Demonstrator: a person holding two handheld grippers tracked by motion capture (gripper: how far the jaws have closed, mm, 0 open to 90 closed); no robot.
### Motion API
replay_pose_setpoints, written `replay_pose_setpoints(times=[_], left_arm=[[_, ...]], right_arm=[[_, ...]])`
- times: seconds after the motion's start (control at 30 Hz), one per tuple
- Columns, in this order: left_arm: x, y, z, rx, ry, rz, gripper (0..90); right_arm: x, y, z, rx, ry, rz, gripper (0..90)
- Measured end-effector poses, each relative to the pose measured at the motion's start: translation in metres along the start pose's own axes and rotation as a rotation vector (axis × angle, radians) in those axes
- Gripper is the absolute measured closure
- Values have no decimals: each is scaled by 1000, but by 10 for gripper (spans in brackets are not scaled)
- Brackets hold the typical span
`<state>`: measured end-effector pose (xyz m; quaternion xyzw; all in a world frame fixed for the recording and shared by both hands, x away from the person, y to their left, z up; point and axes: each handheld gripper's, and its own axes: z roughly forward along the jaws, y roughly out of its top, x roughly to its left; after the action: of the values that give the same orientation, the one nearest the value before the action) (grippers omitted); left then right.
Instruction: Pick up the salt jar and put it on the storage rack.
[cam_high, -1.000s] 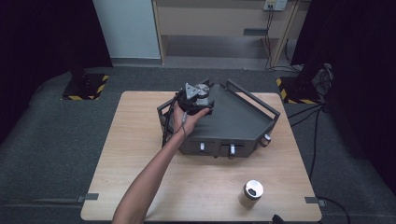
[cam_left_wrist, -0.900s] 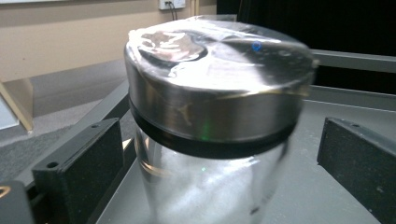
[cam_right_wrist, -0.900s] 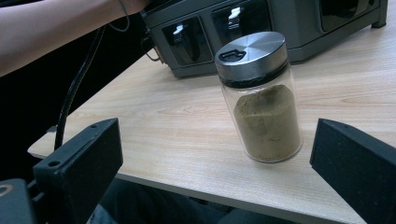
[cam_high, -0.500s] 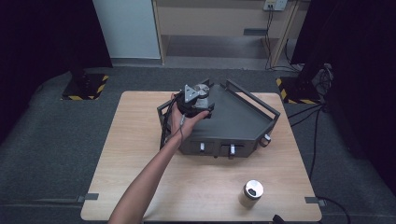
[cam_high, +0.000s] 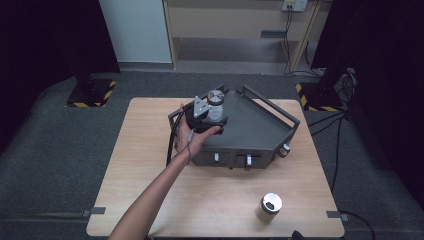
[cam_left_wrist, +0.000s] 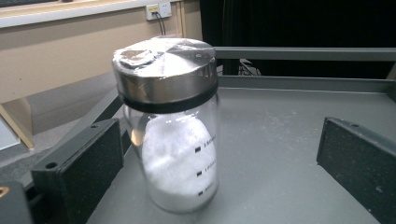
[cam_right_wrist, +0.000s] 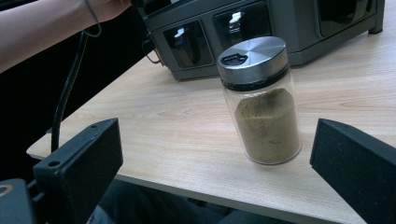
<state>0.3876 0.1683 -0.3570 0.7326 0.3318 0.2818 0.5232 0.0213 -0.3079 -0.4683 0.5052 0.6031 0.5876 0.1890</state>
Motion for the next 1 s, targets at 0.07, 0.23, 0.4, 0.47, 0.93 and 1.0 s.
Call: replay_pose_setpoints(times=[0.07,0.23,0.4,0.47,0.93,1.0], left_arm=[[0,1,-5,-1,0,6,0],[-2,0,-18,-15,-8,11,0],[-3,-5,-30,-18,-16,12,0],[-3,-7,-34,-18,-15,13,0],[-4,-21,-57,-25,-19,21,0],[-5,-24,-60,-30,-29,22,0]], right_arm=[[0,0,0,0,1,-3,25],[1,0,0,2,5,-5,25],[1,0,0,0,6,-2,25],[1,0,0,3,8,-3,25],[2,0,1,5,10,-9,25],[2,0,0,4,9,-9,25]])
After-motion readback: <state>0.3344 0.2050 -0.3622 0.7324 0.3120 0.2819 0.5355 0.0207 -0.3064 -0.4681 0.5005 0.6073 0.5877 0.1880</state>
